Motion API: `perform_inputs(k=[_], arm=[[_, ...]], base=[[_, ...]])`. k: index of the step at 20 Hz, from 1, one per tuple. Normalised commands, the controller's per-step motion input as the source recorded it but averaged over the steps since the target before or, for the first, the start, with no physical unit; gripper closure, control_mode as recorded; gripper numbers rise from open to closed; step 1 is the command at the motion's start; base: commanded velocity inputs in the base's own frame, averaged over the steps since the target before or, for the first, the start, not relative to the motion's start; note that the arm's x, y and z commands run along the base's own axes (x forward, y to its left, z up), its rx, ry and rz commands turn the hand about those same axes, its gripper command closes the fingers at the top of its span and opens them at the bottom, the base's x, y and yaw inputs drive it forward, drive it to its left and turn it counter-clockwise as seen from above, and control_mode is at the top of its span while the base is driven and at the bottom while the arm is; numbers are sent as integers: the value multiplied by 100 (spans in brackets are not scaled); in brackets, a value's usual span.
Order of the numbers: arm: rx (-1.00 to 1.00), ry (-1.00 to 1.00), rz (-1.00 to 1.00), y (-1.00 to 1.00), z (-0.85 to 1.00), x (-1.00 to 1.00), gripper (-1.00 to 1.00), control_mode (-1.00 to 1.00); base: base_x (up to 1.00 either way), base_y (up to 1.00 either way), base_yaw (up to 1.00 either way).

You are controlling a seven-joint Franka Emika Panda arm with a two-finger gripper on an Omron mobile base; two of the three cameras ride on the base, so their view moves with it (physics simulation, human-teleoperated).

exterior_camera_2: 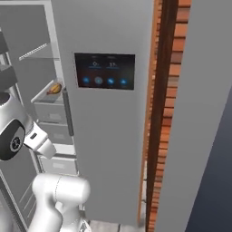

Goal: Take the carrot, chicken drumstick, and garlic from the freezer and place them in the bowl on the counter.

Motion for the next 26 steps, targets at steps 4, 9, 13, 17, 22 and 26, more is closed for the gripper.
perform_inputs(k=[4, 9, 13, 17, 22, 26], arm=[[0, 0, 0, 0, 0, 0, -100, 100], [0, 0, 0, 0, 0, 0, -100, 100], [0, 0, 0, 0, 0, 0, -100, 100], [0, 0, 0, 0, 0, 0, -100, 100], [0, 0, 0, 0, 0, 0, -100, 100], [0, 0, 0, 0, 0, 0, -100, 100]], base=[[25, 29, 21], [13, 28, 17], [17, -1, 1], [42, 4, 1], [50, 19, 4], [47, 34, 7]])
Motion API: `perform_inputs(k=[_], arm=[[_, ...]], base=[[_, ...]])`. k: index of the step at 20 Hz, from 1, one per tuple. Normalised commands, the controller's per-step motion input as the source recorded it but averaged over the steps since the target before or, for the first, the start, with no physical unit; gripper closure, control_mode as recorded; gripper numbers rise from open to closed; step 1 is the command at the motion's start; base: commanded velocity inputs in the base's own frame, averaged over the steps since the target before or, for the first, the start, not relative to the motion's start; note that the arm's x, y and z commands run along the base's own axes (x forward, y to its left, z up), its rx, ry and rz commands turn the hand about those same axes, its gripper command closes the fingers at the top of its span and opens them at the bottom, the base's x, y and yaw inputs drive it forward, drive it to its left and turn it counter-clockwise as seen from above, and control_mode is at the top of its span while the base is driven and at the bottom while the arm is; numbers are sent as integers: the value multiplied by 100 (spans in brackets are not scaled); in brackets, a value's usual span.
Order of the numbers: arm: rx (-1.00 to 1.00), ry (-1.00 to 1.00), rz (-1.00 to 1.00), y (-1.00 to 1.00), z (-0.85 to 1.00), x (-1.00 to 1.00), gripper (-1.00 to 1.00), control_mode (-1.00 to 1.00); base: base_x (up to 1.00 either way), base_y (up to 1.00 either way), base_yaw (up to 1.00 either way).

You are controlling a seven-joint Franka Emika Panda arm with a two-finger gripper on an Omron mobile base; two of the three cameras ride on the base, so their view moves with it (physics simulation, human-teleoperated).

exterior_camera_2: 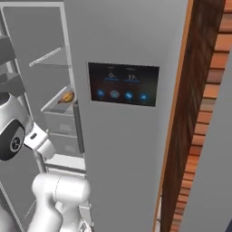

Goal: Take the carrot, chicken drumstick, and garlic from the freezer and place them in the bowl on the counter.

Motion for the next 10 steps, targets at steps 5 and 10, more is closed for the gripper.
perform_inputs(k=[5, 10], arm=[[0, 0, 0, 0, 0, 0, -100, 100], [0, 0, 0, 0, 0, 0, -100, 100]], base=[[45, 34, 9], [43, 12, 6]])
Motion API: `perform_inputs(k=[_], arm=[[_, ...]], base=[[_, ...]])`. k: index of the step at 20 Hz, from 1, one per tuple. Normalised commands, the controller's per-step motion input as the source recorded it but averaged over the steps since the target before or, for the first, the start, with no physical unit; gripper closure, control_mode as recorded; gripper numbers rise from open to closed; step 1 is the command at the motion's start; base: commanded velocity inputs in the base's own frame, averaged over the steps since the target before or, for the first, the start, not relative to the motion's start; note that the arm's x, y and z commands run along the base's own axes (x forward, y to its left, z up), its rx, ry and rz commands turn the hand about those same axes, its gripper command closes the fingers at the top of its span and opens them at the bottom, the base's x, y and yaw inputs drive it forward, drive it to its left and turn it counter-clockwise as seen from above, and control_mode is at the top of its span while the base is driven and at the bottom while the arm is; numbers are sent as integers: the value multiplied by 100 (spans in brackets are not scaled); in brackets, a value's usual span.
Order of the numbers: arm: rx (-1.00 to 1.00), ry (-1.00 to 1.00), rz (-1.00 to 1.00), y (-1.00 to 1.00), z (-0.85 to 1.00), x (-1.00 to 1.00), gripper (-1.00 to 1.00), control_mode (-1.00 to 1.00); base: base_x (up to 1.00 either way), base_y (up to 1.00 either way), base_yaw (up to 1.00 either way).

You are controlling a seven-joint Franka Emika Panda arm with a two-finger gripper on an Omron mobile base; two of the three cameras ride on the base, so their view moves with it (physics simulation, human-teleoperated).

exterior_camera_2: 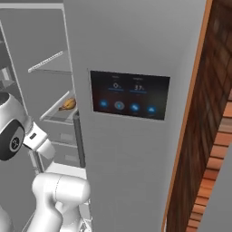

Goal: Take the carrot, chicken drumstick, and garlic from the freezer and place them in the bowl on the counter.

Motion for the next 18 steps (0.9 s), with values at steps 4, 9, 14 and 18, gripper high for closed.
perform_inputs(k=[4, 9, 14, 18], arm=[[-3, -3, 4, 0, 7, 36, -100, -100], [-18, -21, 21, 0, 41, 25, -100, -100], [-17, -22, 27, 5, 31, 46, -100, -100], [-10, -19, 28, 0, 18, 39, -100, -100]], base=[[12, 0, 1], [0, 0, 0], [0, 0, 0], [0, 0, 0]])
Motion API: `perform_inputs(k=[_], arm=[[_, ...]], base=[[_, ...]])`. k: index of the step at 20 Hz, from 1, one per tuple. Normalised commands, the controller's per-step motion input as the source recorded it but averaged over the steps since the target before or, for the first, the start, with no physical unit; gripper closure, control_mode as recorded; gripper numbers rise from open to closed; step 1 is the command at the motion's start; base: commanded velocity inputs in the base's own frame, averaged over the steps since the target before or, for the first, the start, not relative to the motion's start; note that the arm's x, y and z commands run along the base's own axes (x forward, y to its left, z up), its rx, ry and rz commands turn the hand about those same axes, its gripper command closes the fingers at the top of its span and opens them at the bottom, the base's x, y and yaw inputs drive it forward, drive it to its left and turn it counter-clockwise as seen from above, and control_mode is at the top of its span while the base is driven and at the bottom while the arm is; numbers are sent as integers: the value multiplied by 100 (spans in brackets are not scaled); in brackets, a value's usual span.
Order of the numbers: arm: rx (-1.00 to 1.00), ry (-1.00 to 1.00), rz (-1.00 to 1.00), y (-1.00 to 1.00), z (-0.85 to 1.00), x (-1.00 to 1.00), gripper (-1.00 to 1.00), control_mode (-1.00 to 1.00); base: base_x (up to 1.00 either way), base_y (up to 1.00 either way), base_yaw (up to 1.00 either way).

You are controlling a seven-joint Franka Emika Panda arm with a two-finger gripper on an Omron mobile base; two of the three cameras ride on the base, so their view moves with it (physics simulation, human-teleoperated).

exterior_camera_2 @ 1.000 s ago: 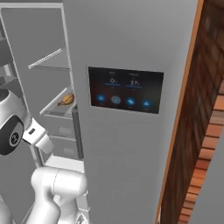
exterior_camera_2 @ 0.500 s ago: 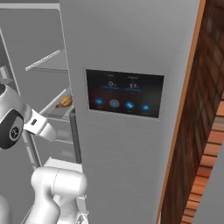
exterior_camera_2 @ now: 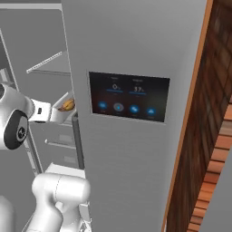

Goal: Take the carrot, chicken drumstick, and garlic from the freezer and place them in the bowl on the counter.

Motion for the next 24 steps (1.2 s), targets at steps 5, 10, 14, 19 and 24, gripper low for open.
perform_inputs(k=[5, 10, 14, 19, 24], arm=[[-8, -5, 30, 14, 0, 58, -100, -100], [-23, 0, 23, 69, 0, 43, -100, -100], [-35, 6, 10, 77, 0, 34, -100, -100], [-15, 20, 1, 16, -9, 4, -100, -100], [-7, 2, 0, -20, -27, 0, -100, -100]], base=[[0, 0, 0], [0, 0, 0], [0, 0, 0], [0, 0, 0], [0, 0, 0]])
